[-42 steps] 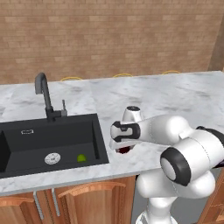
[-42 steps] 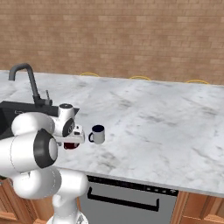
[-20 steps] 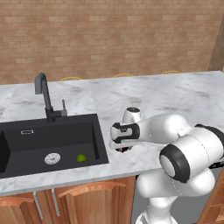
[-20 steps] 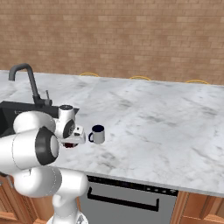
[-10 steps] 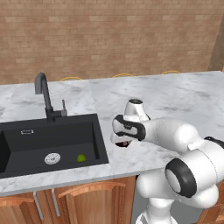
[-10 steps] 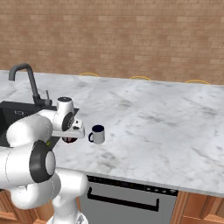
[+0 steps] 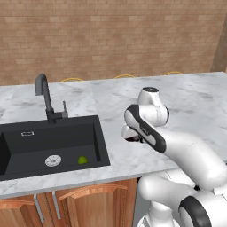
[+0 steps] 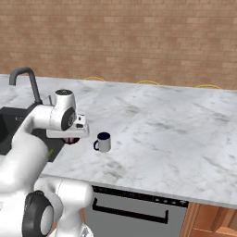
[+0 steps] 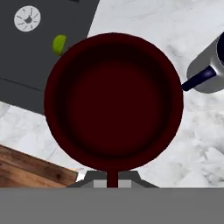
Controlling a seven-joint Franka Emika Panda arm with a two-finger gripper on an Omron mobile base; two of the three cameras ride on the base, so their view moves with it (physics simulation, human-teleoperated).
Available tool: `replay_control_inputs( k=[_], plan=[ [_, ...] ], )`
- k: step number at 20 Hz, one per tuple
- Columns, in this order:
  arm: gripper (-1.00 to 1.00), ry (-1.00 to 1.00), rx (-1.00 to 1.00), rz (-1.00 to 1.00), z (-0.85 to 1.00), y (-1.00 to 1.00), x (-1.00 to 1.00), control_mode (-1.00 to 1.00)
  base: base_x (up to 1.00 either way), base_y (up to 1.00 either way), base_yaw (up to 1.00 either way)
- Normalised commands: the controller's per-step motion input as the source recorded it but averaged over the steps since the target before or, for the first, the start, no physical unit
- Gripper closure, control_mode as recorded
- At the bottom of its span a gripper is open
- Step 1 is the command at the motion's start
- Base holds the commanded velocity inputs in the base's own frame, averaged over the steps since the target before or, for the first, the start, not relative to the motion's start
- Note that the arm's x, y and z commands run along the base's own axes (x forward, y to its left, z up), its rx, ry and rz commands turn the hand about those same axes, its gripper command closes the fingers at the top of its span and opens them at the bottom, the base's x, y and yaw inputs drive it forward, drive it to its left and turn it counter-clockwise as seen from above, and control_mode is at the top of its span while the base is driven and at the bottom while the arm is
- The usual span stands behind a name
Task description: Clear the mugs and bowl far away from the sink.
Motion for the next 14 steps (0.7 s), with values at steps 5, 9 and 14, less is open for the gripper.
replay_control_inputs(
  k=[5, 9, 14],
  plan=[
    [1.00, -0.16, 0.00, 0.10, 0.80, -0.28, -0.89, -1.00, 0.00, 0.00, 0.00],
    [1.00, -0.10, 0.00, 0.01, 0.98, -0.13, -0.79, -1.00, 0.00, 0.00, 0.00],
    [1.00, -0.06, 0.00, 0.00, 1.00, -0.12, -0.60, -1.00, 0.00, 0.00, 0.00]
  ],
)
